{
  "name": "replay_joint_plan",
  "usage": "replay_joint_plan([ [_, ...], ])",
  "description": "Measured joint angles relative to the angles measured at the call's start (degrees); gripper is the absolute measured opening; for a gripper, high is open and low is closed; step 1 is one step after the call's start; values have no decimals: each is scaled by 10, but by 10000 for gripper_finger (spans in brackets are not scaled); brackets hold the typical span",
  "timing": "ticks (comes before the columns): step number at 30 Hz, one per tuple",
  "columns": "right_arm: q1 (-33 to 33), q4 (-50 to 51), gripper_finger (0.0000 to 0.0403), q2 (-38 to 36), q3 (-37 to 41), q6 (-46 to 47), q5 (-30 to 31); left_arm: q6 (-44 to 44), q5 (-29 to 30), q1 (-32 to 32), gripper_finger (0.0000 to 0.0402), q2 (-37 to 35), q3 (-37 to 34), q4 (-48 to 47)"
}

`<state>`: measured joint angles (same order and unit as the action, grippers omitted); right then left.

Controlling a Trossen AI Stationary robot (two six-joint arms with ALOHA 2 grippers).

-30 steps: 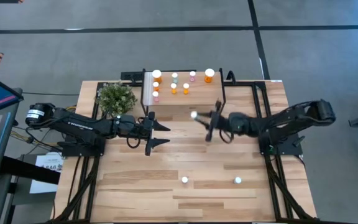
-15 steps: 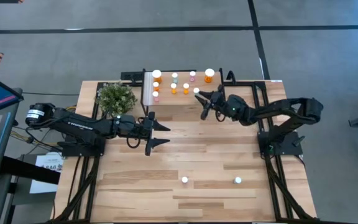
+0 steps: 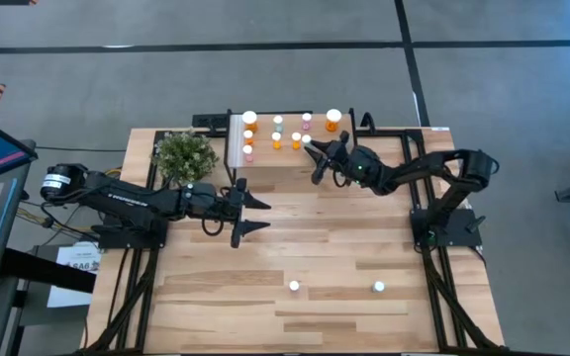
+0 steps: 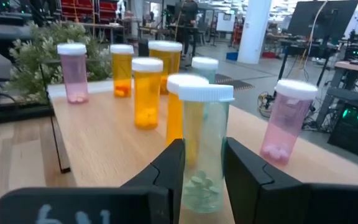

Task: Pick and place medicine bottles onto shelf by color
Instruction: Put the small left blue pill bottle on the shelf

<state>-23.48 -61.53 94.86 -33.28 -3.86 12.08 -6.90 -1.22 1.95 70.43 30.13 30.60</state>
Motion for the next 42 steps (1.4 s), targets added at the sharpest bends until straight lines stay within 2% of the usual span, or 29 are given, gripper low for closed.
replay_joint_plan([
  [15,-19,17,110,0,-1,8,13,0,0,0,225,0,0,-4],
  [28,-22,24,177,-1,-1,9,16,-1,0,0,225,0,0,-4],
  [42,-20,36,185,-22,1,4,16,-4,0,0,225,0,0,-4],
])
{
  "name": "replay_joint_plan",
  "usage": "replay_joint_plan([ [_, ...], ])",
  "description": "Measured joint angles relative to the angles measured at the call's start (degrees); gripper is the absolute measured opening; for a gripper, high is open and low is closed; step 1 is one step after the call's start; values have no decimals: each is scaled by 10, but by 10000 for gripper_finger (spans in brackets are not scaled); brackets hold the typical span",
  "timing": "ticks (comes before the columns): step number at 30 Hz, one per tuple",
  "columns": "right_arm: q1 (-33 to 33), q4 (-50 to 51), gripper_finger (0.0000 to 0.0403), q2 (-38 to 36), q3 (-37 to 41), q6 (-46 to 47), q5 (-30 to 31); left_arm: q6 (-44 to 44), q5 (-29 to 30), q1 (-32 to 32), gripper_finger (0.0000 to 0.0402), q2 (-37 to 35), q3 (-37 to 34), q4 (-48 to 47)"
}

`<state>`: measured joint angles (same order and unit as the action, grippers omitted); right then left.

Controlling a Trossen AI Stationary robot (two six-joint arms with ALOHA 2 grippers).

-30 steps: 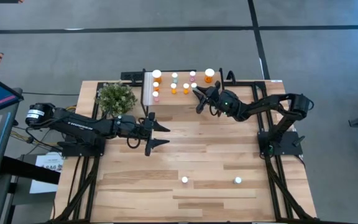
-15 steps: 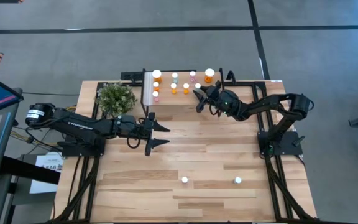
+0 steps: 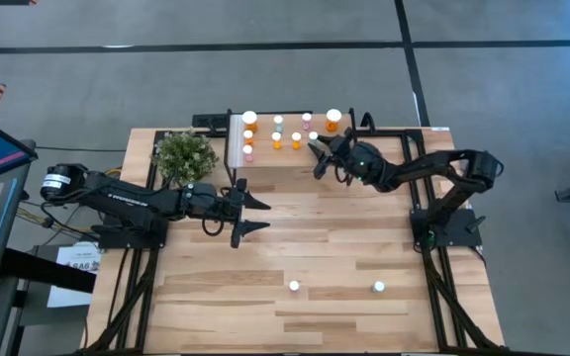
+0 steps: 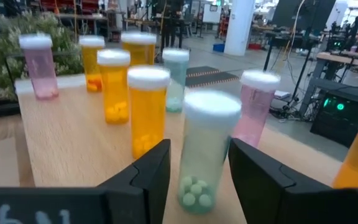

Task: Pick and place medicine bottles onto shelf by color
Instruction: Put the small left blue pill bottle on the shelf, then put the small blue pill bottle on the shelf

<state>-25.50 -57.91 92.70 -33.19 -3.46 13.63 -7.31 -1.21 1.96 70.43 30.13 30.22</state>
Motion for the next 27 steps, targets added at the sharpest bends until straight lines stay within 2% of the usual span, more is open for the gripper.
replay_joint_plan([
  [20,0,23,195,-65,0,-1,0,0,-5,0,225,0,0,0],
  [27,29,38,194,-134,-1,-38,0,0,-6,0,225,0,0,0],
])
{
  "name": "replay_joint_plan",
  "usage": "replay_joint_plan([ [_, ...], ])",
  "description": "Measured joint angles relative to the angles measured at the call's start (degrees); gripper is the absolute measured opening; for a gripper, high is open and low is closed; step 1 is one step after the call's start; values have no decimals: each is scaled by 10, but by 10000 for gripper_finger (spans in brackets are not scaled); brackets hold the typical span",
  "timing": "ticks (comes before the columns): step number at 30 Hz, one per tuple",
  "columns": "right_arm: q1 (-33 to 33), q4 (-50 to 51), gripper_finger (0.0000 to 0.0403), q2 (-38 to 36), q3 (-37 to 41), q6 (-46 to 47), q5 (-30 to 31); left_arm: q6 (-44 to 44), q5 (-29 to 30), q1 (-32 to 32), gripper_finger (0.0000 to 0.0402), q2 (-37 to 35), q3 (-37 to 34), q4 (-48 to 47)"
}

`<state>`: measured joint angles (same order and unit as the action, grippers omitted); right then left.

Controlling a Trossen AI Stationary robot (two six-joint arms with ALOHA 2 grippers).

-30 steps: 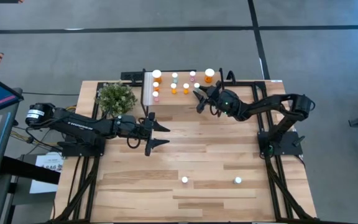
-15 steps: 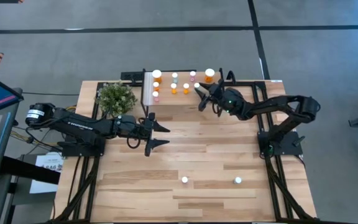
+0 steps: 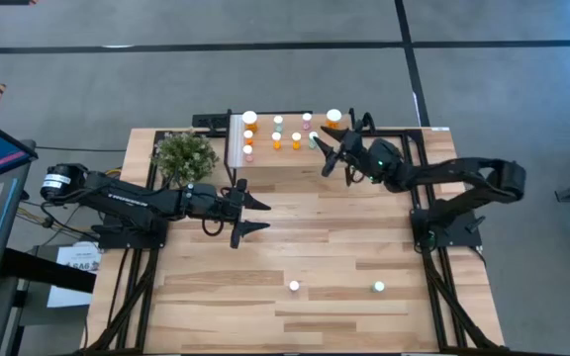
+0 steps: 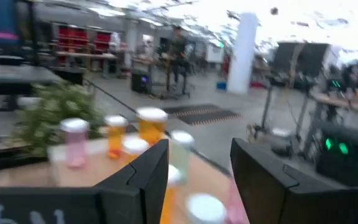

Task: Pick and place medicine bottles onto shelf by color
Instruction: Put the small blue pill bottle on the shelf

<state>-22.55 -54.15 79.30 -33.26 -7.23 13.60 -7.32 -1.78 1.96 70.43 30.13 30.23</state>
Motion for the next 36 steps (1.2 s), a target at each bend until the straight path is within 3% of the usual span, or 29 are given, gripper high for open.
replay_joint_plan([
  [7,79,123,194,-117,0,-67,0,0,0,0,225,0,0,0],
  [18,284,444,191,-268,0,-32,0,-7,0,0,225,0,0,2],
  [27,459,565,188,-275,-8,47,117,-7,0,0,225,0,0,10],
  [36,534,737,188,-207,-114,145,164,-7,6,0,225,0,0,13],
])
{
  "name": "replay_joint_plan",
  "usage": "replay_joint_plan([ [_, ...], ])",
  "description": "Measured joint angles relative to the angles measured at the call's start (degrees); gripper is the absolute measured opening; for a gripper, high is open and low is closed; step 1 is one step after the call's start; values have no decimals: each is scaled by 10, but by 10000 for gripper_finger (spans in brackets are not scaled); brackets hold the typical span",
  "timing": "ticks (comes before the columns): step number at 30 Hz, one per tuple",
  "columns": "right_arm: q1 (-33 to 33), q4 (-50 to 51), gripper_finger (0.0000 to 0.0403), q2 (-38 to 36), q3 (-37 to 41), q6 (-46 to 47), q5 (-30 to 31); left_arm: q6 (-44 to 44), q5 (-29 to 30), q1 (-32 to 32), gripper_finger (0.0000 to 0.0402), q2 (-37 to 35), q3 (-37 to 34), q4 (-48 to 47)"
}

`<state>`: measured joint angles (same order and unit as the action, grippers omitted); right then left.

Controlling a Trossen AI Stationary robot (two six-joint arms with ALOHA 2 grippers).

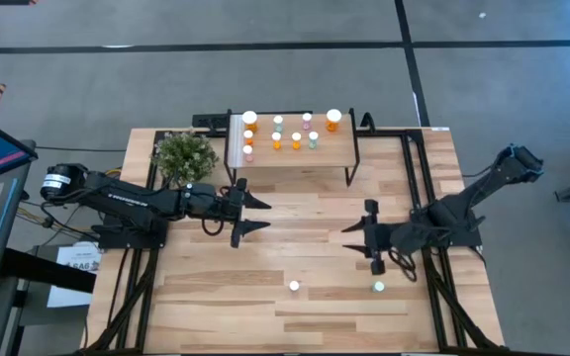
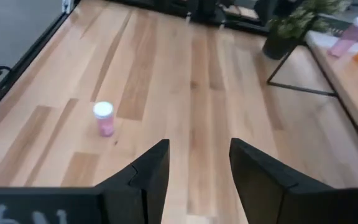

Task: Pick and place medicine bottles onto shelf by color
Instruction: Put the small blue pill bottle on the shelf

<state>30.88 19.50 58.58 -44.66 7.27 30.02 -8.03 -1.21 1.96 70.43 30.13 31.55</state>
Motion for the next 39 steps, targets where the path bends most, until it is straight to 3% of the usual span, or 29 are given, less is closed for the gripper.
replay_joint_plan([
  [9,3,-2,183,108,-14,-20,0,-26,8,0,225,0,0,0],
  [16,-40,-72,182,185,-14,-94,-13,-48,105,0,225,0,0,10],
  [24,-27,-28,182,193,-14,-100,-62,-75,123,0,225,0,0,31],
  [32,6,41,182,124,-14,-10,-62,-22,131,0,225,0,0,26],
  [39,0,234,182,102,-87,144,-103,34,122,0,225,0,0,13],
])
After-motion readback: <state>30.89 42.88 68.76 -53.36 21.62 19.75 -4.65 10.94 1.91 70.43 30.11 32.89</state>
